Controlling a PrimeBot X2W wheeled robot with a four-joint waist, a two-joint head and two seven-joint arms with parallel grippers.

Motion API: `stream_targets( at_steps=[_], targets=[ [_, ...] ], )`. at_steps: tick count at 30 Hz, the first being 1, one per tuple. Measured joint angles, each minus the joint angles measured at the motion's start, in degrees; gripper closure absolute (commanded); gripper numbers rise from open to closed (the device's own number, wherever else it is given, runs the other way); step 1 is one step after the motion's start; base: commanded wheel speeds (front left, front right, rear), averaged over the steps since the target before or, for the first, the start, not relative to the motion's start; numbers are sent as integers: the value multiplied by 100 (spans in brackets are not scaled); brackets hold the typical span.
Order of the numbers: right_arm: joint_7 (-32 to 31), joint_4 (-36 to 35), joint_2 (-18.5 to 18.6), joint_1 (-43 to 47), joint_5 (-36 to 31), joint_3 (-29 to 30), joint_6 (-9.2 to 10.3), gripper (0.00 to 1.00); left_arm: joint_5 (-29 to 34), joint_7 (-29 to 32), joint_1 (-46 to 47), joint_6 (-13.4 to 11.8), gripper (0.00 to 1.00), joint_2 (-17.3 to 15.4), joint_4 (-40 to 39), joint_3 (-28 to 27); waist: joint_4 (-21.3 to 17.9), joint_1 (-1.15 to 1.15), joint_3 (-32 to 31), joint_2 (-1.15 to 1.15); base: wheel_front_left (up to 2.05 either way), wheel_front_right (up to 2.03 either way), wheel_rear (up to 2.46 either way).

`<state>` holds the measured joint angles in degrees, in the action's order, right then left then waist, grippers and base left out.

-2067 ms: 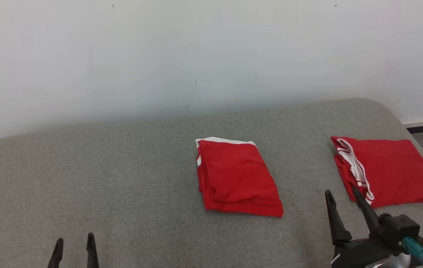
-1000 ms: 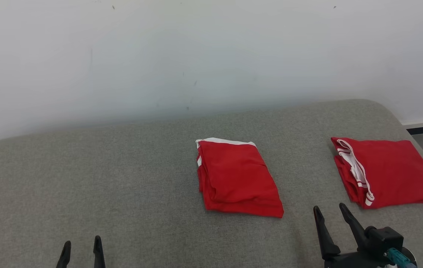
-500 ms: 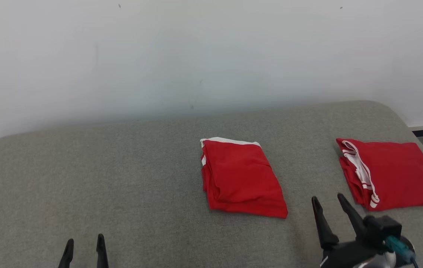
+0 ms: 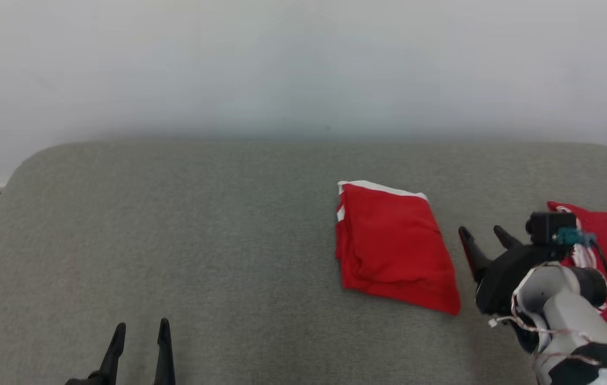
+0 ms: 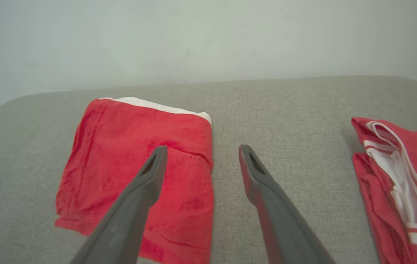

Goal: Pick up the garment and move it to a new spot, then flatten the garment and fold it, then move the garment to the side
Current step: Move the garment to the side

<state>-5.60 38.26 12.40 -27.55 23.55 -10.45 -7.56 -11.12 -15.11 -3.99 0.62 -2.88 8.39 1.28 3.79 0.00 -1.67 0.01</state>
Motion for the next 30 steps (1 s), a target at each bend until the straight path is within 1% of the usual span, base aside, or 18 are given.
stream_targets(
  at_steps=[4, 6, 12, 17, 22, 23, 24, 25, 28, 30],
  targets=[
    [-544, 639, 13, -448, 2, 303, 0, 0, -7, 0, 142, 90, 0, 0, -9, 30, 258, 0, 209, 0, 0, 0, 0],
    [-770, 900, 31, -654, 10, 426, 0, 0, -46, 0, 227, 89, 0, -1, -15, 45, 382, 0, 332, 0, 0, 0, 0],
    [-932, 1508, 225, -1032, -216, 709, 0, 0, -187, 0, 398, 42, 0, 0, -93, 164, 740, 0, 706, 0, 0, 0, 0],
    [-1062, 1856, 141, -1156, -236, 797, 0, 0, -252, 0, 507, -9, 0, 0, -115, 208, 970, 1, 1018, 1, 0, 0, 0],
    [-1173, 1942, 101, -1277, -149, 715, 19, 0, -277, 0, 592, -20, 0, 0, -119, 215, 1108, 0, 1272, -1, 0, 0, 0],
    [-1200, 1947, 110, -1289, -137, 675, 20, 50, -283, 0, 600, -31, 0, 2, -113, 218, 1125, 0, 1306, -1, 0, 0, 0],
    [-1204, 1939, 134, -1298, -146, 603, 26, 96, -293, 0, 604, -40, 0, 2, -107, 213, 1135, -1, 1331, -2, 0, 0, 0],
    [-1204, 1928, 156, -1304, -156, 521, 26, 100, -301, 0, 608, -44, 0, -1, -107, 218, 1137, 0, 1349, -2, 0, 0, 0],
    [-1203, 1840, 168, -1314, -199, 255, -3, 100, -311, 0, 637, -60, 0, 3, -110, 249, 1095, 0, 1350, -2, 0, 0, 0],
    [-1196, 1768, 238, -1327, -276, 41, -5, 100, -328, 0, 645, -65, 0, -1, -119, 259, 1043, 0, 1336, -1, 0, 0, 0]
  ],
)
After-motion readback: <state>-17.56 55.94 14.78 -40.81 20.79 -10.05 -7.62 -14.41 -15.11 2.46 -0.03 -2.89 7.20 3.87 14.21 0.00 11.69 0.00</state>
